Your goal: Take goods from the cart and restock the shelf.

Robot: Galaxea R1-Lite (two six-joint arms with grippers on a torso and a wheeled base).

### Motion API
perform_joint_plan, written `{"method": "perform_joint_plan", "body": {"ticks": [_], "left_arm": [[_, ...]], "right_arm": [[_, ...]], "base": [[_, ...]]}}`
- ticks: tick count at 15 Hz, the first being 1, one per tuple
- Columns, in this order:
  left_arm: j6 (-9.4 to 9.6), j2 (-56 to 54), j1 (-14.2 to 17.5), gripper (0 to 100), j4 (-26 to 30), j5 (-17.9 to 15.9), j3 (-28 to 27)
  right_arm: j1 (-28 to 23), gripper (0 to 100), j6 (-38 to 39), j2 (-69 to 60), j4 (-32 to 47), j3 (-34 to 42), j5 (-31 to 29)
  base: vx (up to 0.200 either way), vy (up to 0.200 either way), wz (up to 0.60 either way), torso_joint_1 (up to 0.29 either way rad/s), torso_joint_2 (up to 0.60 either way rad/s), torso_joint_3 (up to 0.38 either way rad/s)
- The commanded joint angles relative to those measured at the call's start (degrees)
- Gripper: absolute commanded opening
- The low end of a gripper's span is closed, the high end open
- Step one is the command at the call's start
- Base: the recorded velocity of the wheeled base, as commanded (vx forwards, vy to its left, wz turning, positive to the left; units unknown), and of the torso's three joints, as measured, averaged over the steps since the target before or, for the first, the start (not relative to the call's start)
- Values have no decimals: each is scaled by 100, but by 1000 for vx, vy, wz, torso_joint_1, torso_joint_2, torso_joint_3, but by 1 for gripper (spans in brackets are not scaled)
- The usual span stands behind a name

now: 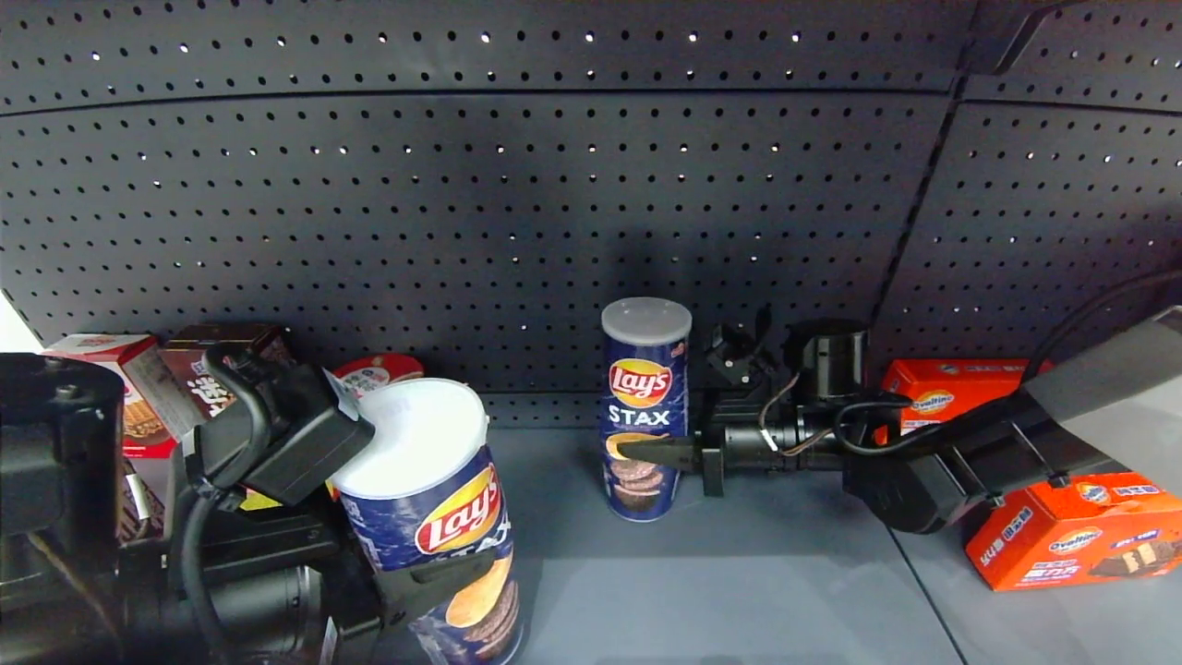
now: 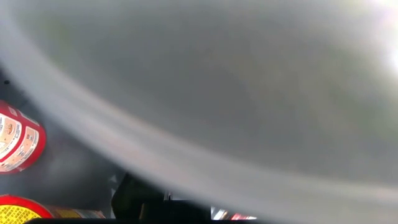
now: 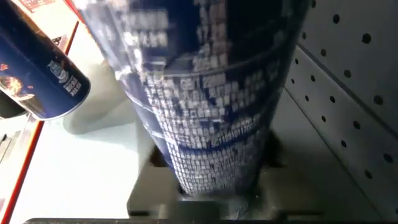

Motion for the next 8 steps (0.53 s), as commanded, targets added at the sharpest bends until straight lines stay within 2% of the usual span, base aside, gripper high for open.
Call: {"method": "perform_joint_plan", "body": {"ticks": [1, 5, 8], "left_arm": [[-1, 5, -1, 0, -1, 1, -5], [-1, -3, -1, 0, -10, 1, 30], [-1, -3, -1, 0, -1, 1, 48]], "right_arm": [[4, 0, -4, 54, 7, -50, -2], [40, 0, -13, -139, -20, 100, 7], [180, 0, -22, -754, -46, 803, -2]], "base": [[0, 0, 0, 0, 0, 0], [0, 0, 0, 0, 0, 0], [0, 0, 0, 0, 0, 0]]}}
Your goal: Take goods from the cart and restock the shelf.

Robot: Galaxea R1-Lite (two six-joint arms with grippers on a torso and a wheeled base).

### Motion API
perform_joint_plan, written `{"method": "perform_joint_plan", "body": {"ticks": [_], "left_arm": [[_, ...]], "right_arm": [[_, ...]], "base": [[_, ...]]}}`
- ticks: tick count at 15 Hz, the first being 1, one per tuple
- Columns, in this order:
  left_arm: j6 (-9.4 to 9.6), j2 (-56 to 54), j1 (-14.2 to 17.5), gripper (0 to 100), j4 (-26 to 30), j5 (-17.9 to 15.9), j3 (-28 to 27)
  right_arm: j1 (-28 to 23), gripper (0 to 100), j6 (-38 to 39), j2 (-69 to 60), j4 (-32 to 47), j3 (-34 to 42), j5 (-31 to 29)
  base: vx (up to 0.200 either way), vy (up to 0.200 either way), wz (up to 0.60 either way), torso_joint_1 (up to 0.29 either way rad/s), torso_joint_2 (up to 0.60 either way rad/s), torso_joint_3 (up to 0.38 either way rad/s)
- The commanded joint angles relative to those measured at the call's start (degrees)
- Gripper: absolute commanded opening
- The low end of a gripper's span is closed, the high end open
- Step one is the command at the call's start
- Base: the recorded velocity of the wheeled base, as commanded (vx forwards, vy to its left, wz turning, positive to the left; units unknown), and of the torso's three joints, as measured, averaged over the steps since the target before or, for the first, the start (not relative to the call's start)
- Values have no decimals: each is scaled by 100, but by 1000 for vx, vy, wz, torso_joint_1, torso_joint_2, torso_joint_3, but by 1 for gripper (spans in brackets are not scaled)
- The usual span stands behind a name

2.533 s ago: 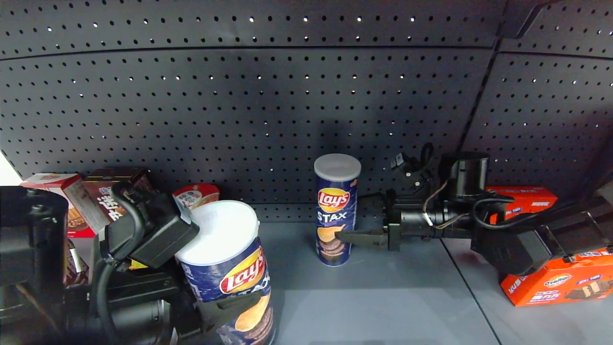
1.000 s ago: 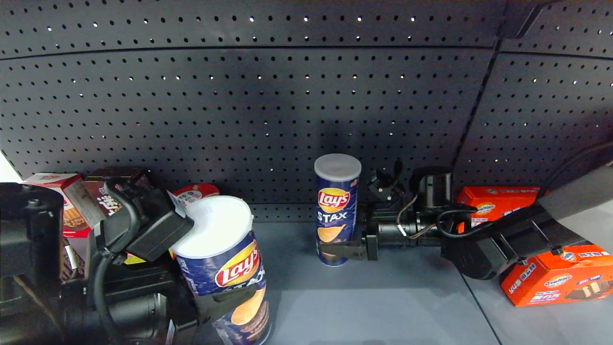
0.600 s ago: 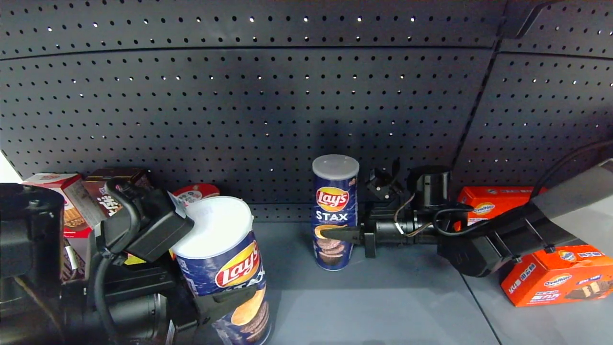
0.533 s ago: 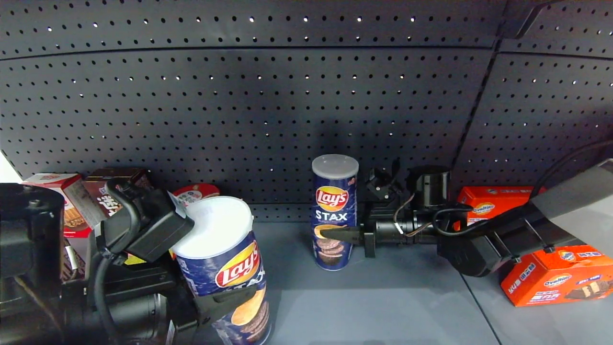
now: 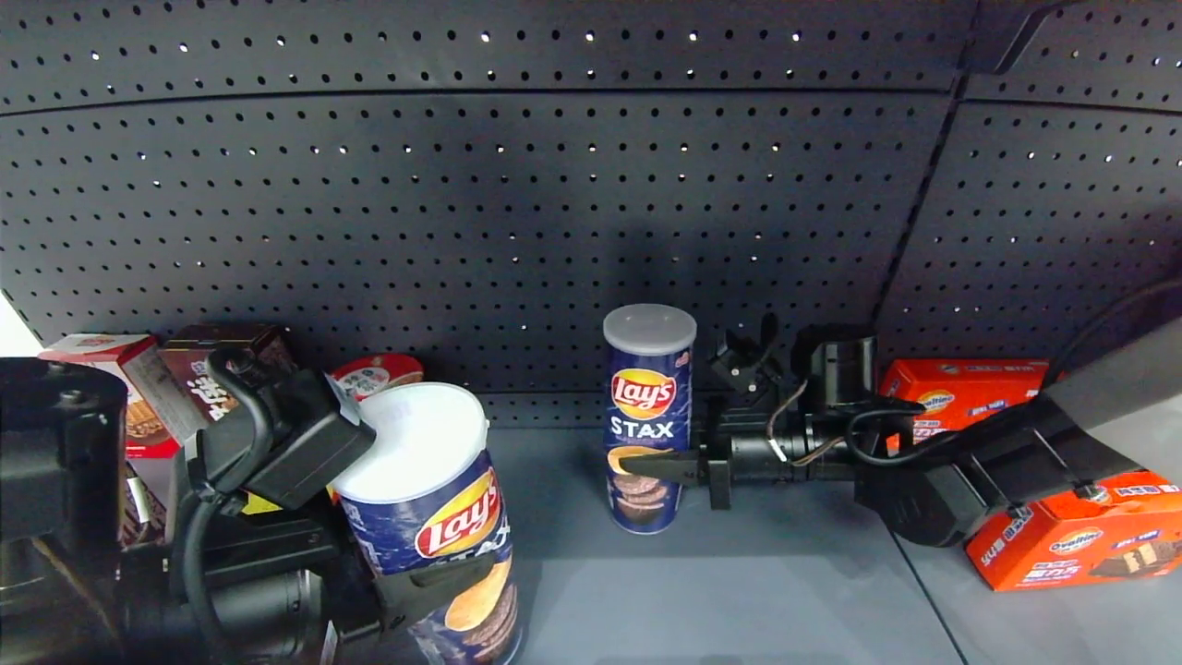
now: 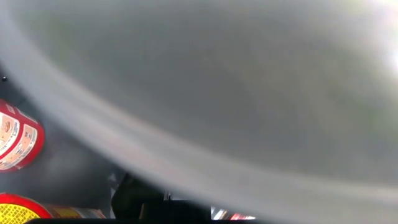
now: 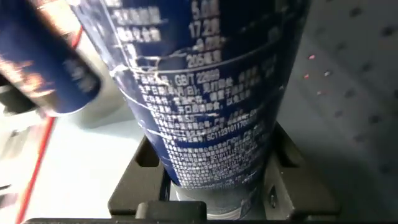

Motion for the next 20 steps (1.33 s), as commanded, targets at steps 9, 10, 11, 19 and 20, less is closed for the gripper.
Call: {"method": "perform_joint_plan", "body": {"ticks": [9, 10, 11, 19, 20], "left_arm": [[17, 15, -3, 0, -1, 7, 35], [17, 33, -3, 0, -1, 7, 35], [17, 42, -3, 0, -1, 7, 35], [17, 174, 32, 0, -1, 16, 26], [17, 209, 32, 0, -10, 16, 18]], "right_arm": [[571, 0, 12, -1725, -565, 2218, -438], [579, 0, -6, -1751, -618, 2359, -429], [571, 0, -6, -1778, -688, 2438, -429], [667, 0, 12, -1637, -1392, 2991, -394], [720, 0, 12, -1637, -1392, 3009, -385]], "base": [[0, 0, 0, 0, 0, 0], [0, 0, 0, 0, 0, 0], [0, 0, 0, 0, 0, 0], [0, 0, 0, 0, 0, 0], [0, 0, 0, 0, 0, 0]]}}
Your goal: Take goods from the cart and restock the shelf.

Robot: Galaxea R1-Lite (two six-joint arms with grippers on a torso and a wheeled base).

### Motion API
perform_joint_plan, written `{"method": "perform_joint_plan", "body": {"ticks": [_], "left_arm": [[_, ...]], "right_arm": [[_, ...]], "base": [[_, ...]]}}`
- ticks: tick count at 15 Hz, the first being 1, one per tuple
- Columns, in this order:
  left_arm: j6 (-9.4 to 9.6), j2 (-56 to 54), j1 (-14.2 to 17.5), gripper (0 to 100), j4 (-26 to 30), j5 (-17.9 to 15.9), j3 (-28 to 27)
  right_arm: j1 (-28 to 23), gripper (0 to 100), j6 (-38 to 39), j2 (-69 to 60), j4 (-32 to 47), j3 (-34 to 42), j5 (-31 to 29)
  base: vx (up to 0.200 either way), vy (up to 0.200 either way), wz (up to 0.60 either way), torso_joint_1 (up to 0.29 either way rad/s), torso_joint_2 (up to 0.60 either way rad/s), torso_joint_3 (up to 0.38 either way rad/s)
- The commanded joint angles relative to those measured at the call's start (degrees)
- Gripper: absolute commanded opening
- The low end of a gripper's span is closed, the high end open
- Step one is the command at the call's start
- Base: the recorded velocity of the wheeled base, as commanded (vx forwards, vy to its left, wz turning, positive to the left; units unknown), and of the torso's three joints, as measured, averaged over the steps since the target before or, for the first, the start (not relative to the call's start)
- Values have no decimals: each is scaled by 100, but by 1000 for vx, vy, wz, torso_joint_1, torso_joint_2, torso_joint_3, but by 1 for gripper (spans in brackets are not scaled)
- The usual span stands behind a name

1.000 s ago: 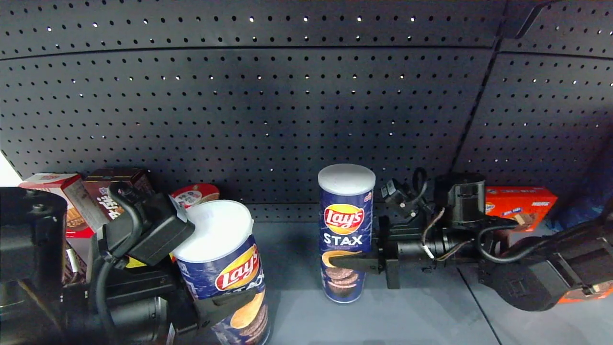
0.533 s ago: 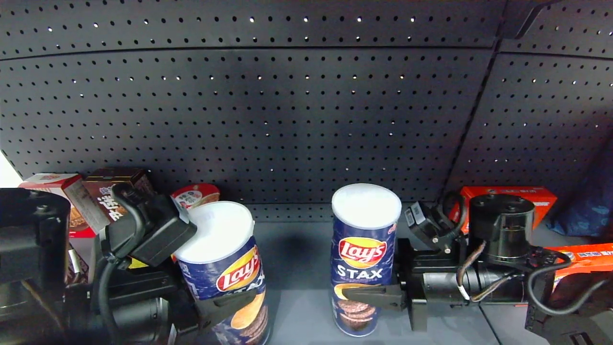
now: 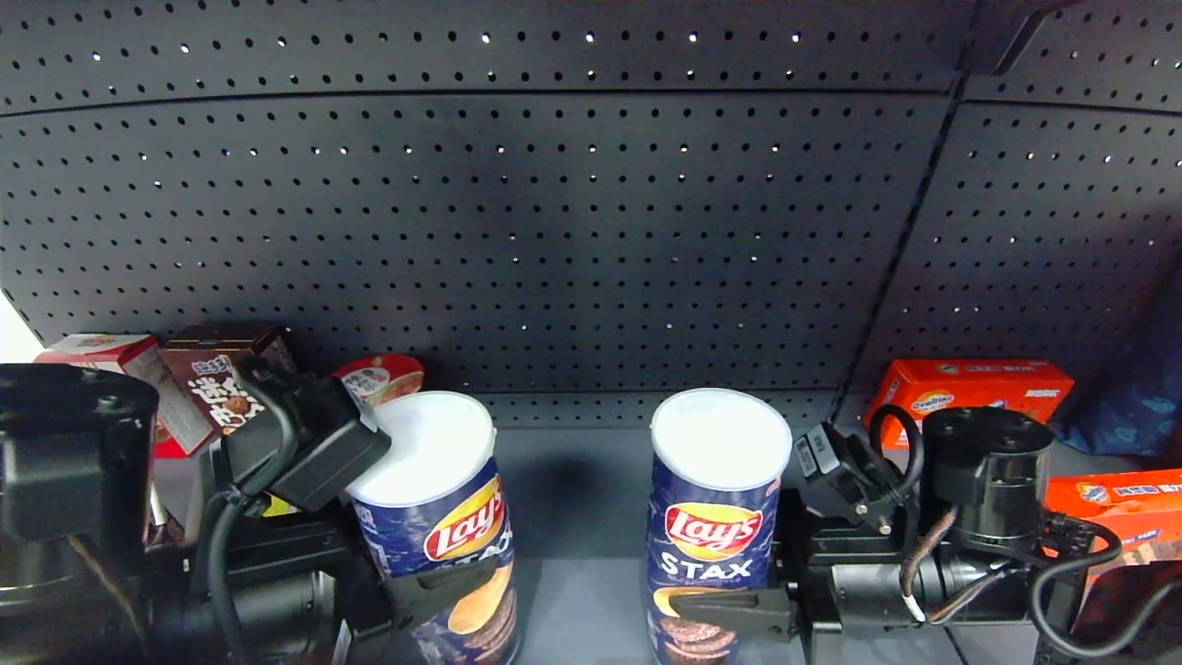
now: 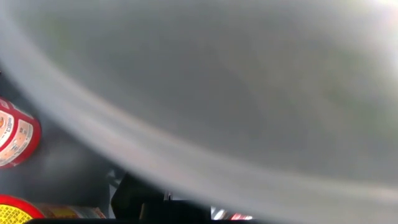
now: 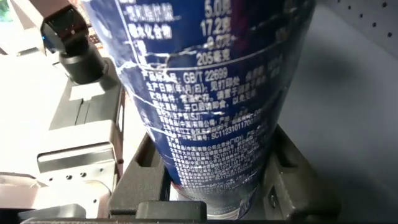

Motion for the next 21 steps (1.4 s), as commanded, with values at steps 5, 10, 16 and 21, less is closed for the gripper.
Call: {"method": "perform_joint_plan", "body": {"ticks": [5, 10, 16, 21], "left_arm": [[-1, 91, 9, 0, -1, -1, 0], [-1, 91, 17, 0, -10, -10, 8], [-1, 91, 61, 0, -10, -10, 8], [-1, 74, 61, 0, -10, -10, 8]], "right_arm": [[115, 0, -8, 25, -8, 174, 9], [115, 0, -8, 121, -87, 236, 27], [133, 100, -34, 200, -131, 253, 18], [133, 100, -43, 130, -140, 332, 18]], "base": [[0, 0, 0, 0, 0, 0], [0, 0, 0, 0, 0, 0], [0, 0, 0, 0, 0, 0], [0, 0, 0, 0, 0, 0]]}}
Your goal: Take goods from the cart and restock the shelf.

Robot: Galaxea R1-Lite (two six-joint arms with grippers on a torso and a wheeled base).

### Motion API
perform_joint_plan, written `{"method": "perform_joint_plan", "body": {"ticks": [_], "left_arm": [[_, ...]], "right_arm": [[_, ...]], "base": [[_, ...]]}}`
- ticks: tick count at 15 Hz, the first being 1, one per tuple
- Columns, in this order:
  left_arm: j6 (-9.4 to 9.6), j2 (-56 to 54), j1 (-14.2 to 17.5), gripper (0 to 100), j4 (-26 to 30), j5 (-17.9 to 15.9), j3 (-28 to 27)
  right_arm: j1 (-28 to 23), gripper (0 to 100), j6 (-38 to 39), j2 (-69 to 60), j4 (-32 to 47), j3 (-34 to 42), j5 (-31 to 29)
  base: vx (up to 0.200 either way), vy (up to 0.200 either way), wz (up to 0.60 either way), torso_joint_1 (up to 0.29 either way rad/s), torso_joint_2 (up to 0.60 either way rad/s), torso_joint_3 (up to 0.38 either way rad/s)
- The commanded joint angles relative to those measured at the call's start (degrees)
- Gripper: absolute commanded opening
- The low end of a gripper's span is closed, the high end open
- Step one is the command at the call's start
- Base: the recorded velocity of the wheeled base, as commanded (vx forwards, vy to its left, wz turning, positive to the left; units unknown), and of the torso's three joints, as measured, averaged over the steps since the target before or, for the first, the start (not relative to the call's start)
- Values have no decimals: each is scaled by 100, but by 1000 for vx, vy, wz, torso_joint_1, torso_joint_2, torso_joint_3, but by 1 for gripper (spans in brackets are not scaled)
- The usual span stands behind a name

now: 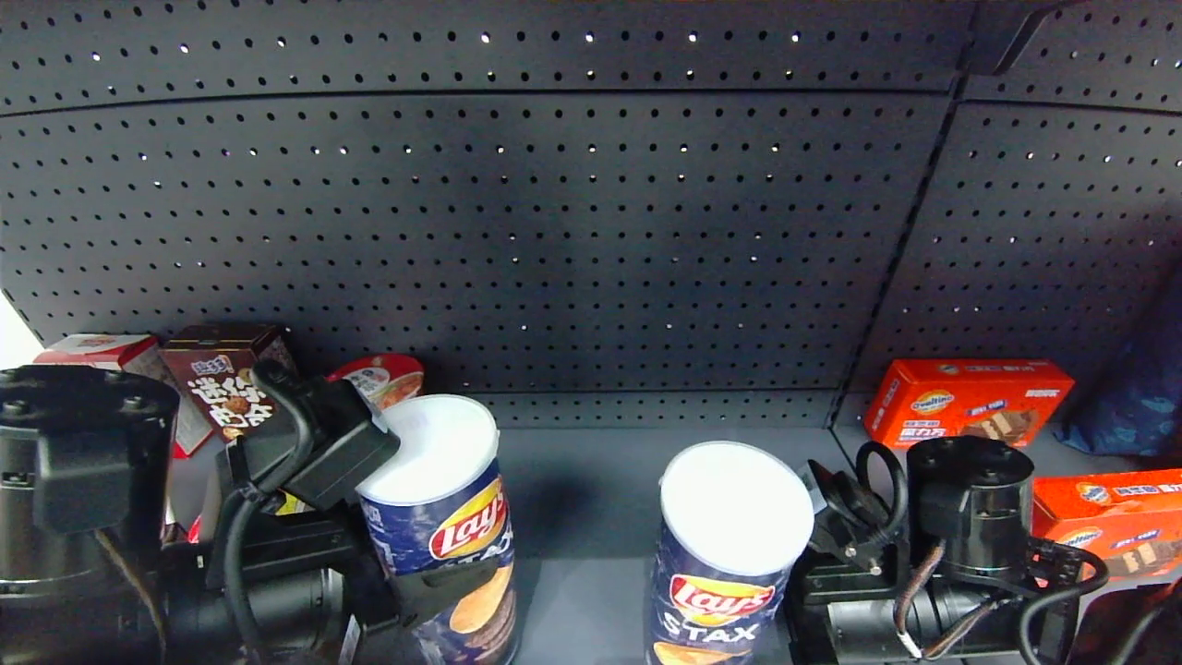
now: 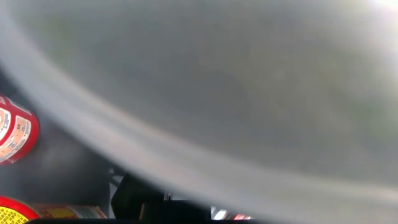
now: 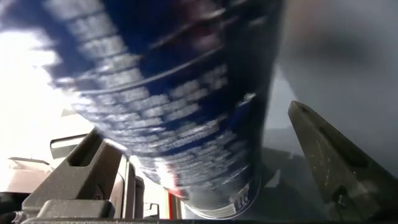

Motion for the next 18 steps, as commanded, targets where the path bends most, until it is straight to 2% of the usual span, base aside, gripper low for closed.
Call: {"method": "perform_joint_plan", "body": {"ticks": [1, 6, 7, 10, 14, 16, 18], "left_arm": [[-1, 2, -2, 0, -1, 1, 0], [-1, 99, -2, 0, -10, 1, -185], [-1, 134, -2, 0, -72, 1, -211], [-1, 283, -11, 0, -309, 1, -264], [-27, 459, -28, 0, -353, 28, -607], [-53, 459, -81, 0, -353, 28, -782], [-36, 468, -116, 0, -300, -8, -1011]], "right_arm": [[-7, 100, -2, -89, 3, 32, -7], [-59, 100, 42, -871, 73, 410, -165], [-51, 100, 42, -1100, 91, 603, -385], [-59, 100, 77, -1662, 117, 963, -517], [-59, 100, 192, -2233, 381, 981, -842], [-59, 100, 192, -2717, 829, 910, -895], [29, 100, 192, -3420, 1972, 506, -1246]], "base": [[0, 0, 0, 0, 0, 0], [0, 0, 0, 0, 0, 0], [0, 0, 0, 0, 0, 0], [0, 0, 0, 0, 0, 0], [0, 0, 0, 0, 0, 0], [0, 0, 0, 0, 0, 0], [0, 0, 0, 0, 0, 0]]}}
